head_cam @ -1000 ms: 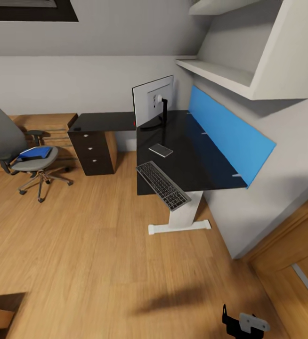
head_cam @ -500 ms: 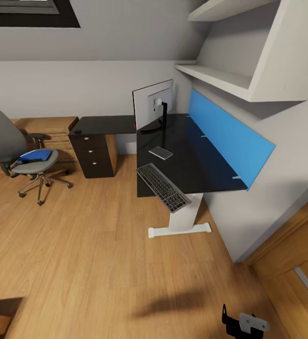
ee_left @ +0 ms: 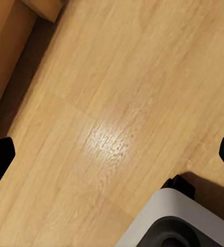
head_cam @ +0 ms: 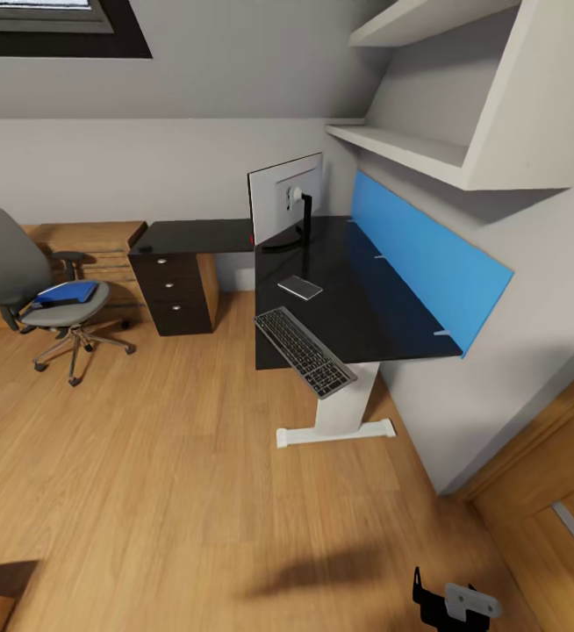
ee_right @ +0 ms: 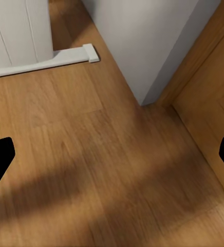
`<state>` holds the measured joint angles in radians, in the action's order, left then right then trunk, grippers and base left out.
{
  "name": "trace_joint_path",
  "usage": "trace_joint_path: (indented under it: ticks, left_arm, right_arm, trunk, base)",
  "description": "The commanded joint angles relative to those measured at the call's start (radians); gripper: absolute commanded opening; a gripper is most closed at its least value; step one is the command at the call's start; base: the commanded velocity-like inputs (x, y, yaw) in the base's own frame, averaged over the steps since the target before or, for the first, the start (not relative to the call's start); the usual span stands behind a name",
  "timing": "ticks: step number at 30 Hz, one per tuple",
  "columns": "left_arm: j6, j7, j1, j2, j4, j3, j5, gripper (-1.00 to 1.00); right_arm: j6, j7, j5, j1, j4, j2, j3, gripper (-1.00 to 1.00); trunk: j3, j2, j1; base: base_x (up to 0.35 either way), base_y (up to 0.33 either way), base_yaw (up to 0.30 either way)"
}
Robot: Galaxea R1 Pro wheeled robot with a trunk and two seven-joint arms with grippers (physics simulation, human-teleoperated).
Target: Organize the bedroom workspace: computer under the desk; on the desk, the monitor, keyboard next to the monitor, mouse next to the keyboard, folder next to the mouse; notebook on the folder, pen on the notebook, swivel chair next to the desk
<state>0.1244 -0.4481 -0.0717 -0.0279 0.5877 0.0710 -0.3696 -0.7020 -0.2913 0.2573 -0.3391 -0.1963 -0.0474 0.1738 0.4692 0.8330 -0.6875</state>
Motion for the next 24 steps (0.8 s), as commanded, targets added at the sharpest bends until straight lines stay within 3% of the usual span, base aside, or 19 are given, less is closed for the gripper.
trace_joint_path:
  ticks: [1, 24]
  left_arm:
    - [0.006, -0.001, 0.0, 0.0, 0.0, -0.002, -0.011, 1.0]
    - [0.009, 0.02, 0.0, 0.0, -0.012, -0.002, -0.011, 1.0]
  right_arm:
    - [-0.002, -0.005, 0.007, -0.001, 0.0, 0.0, 0.009, 1.0]
    - [-0.004, -0.007, 0.016, -0.001, -0.004, 0.015, 0.006, 1.0]
  trunk:
    - [0.004, 0.008, -0.004]
    - [0.073, 0.169, -0.092]
  base:
    - [0.0, 0.0, 0.006]
    - [0.0, 0.0, 0.0]
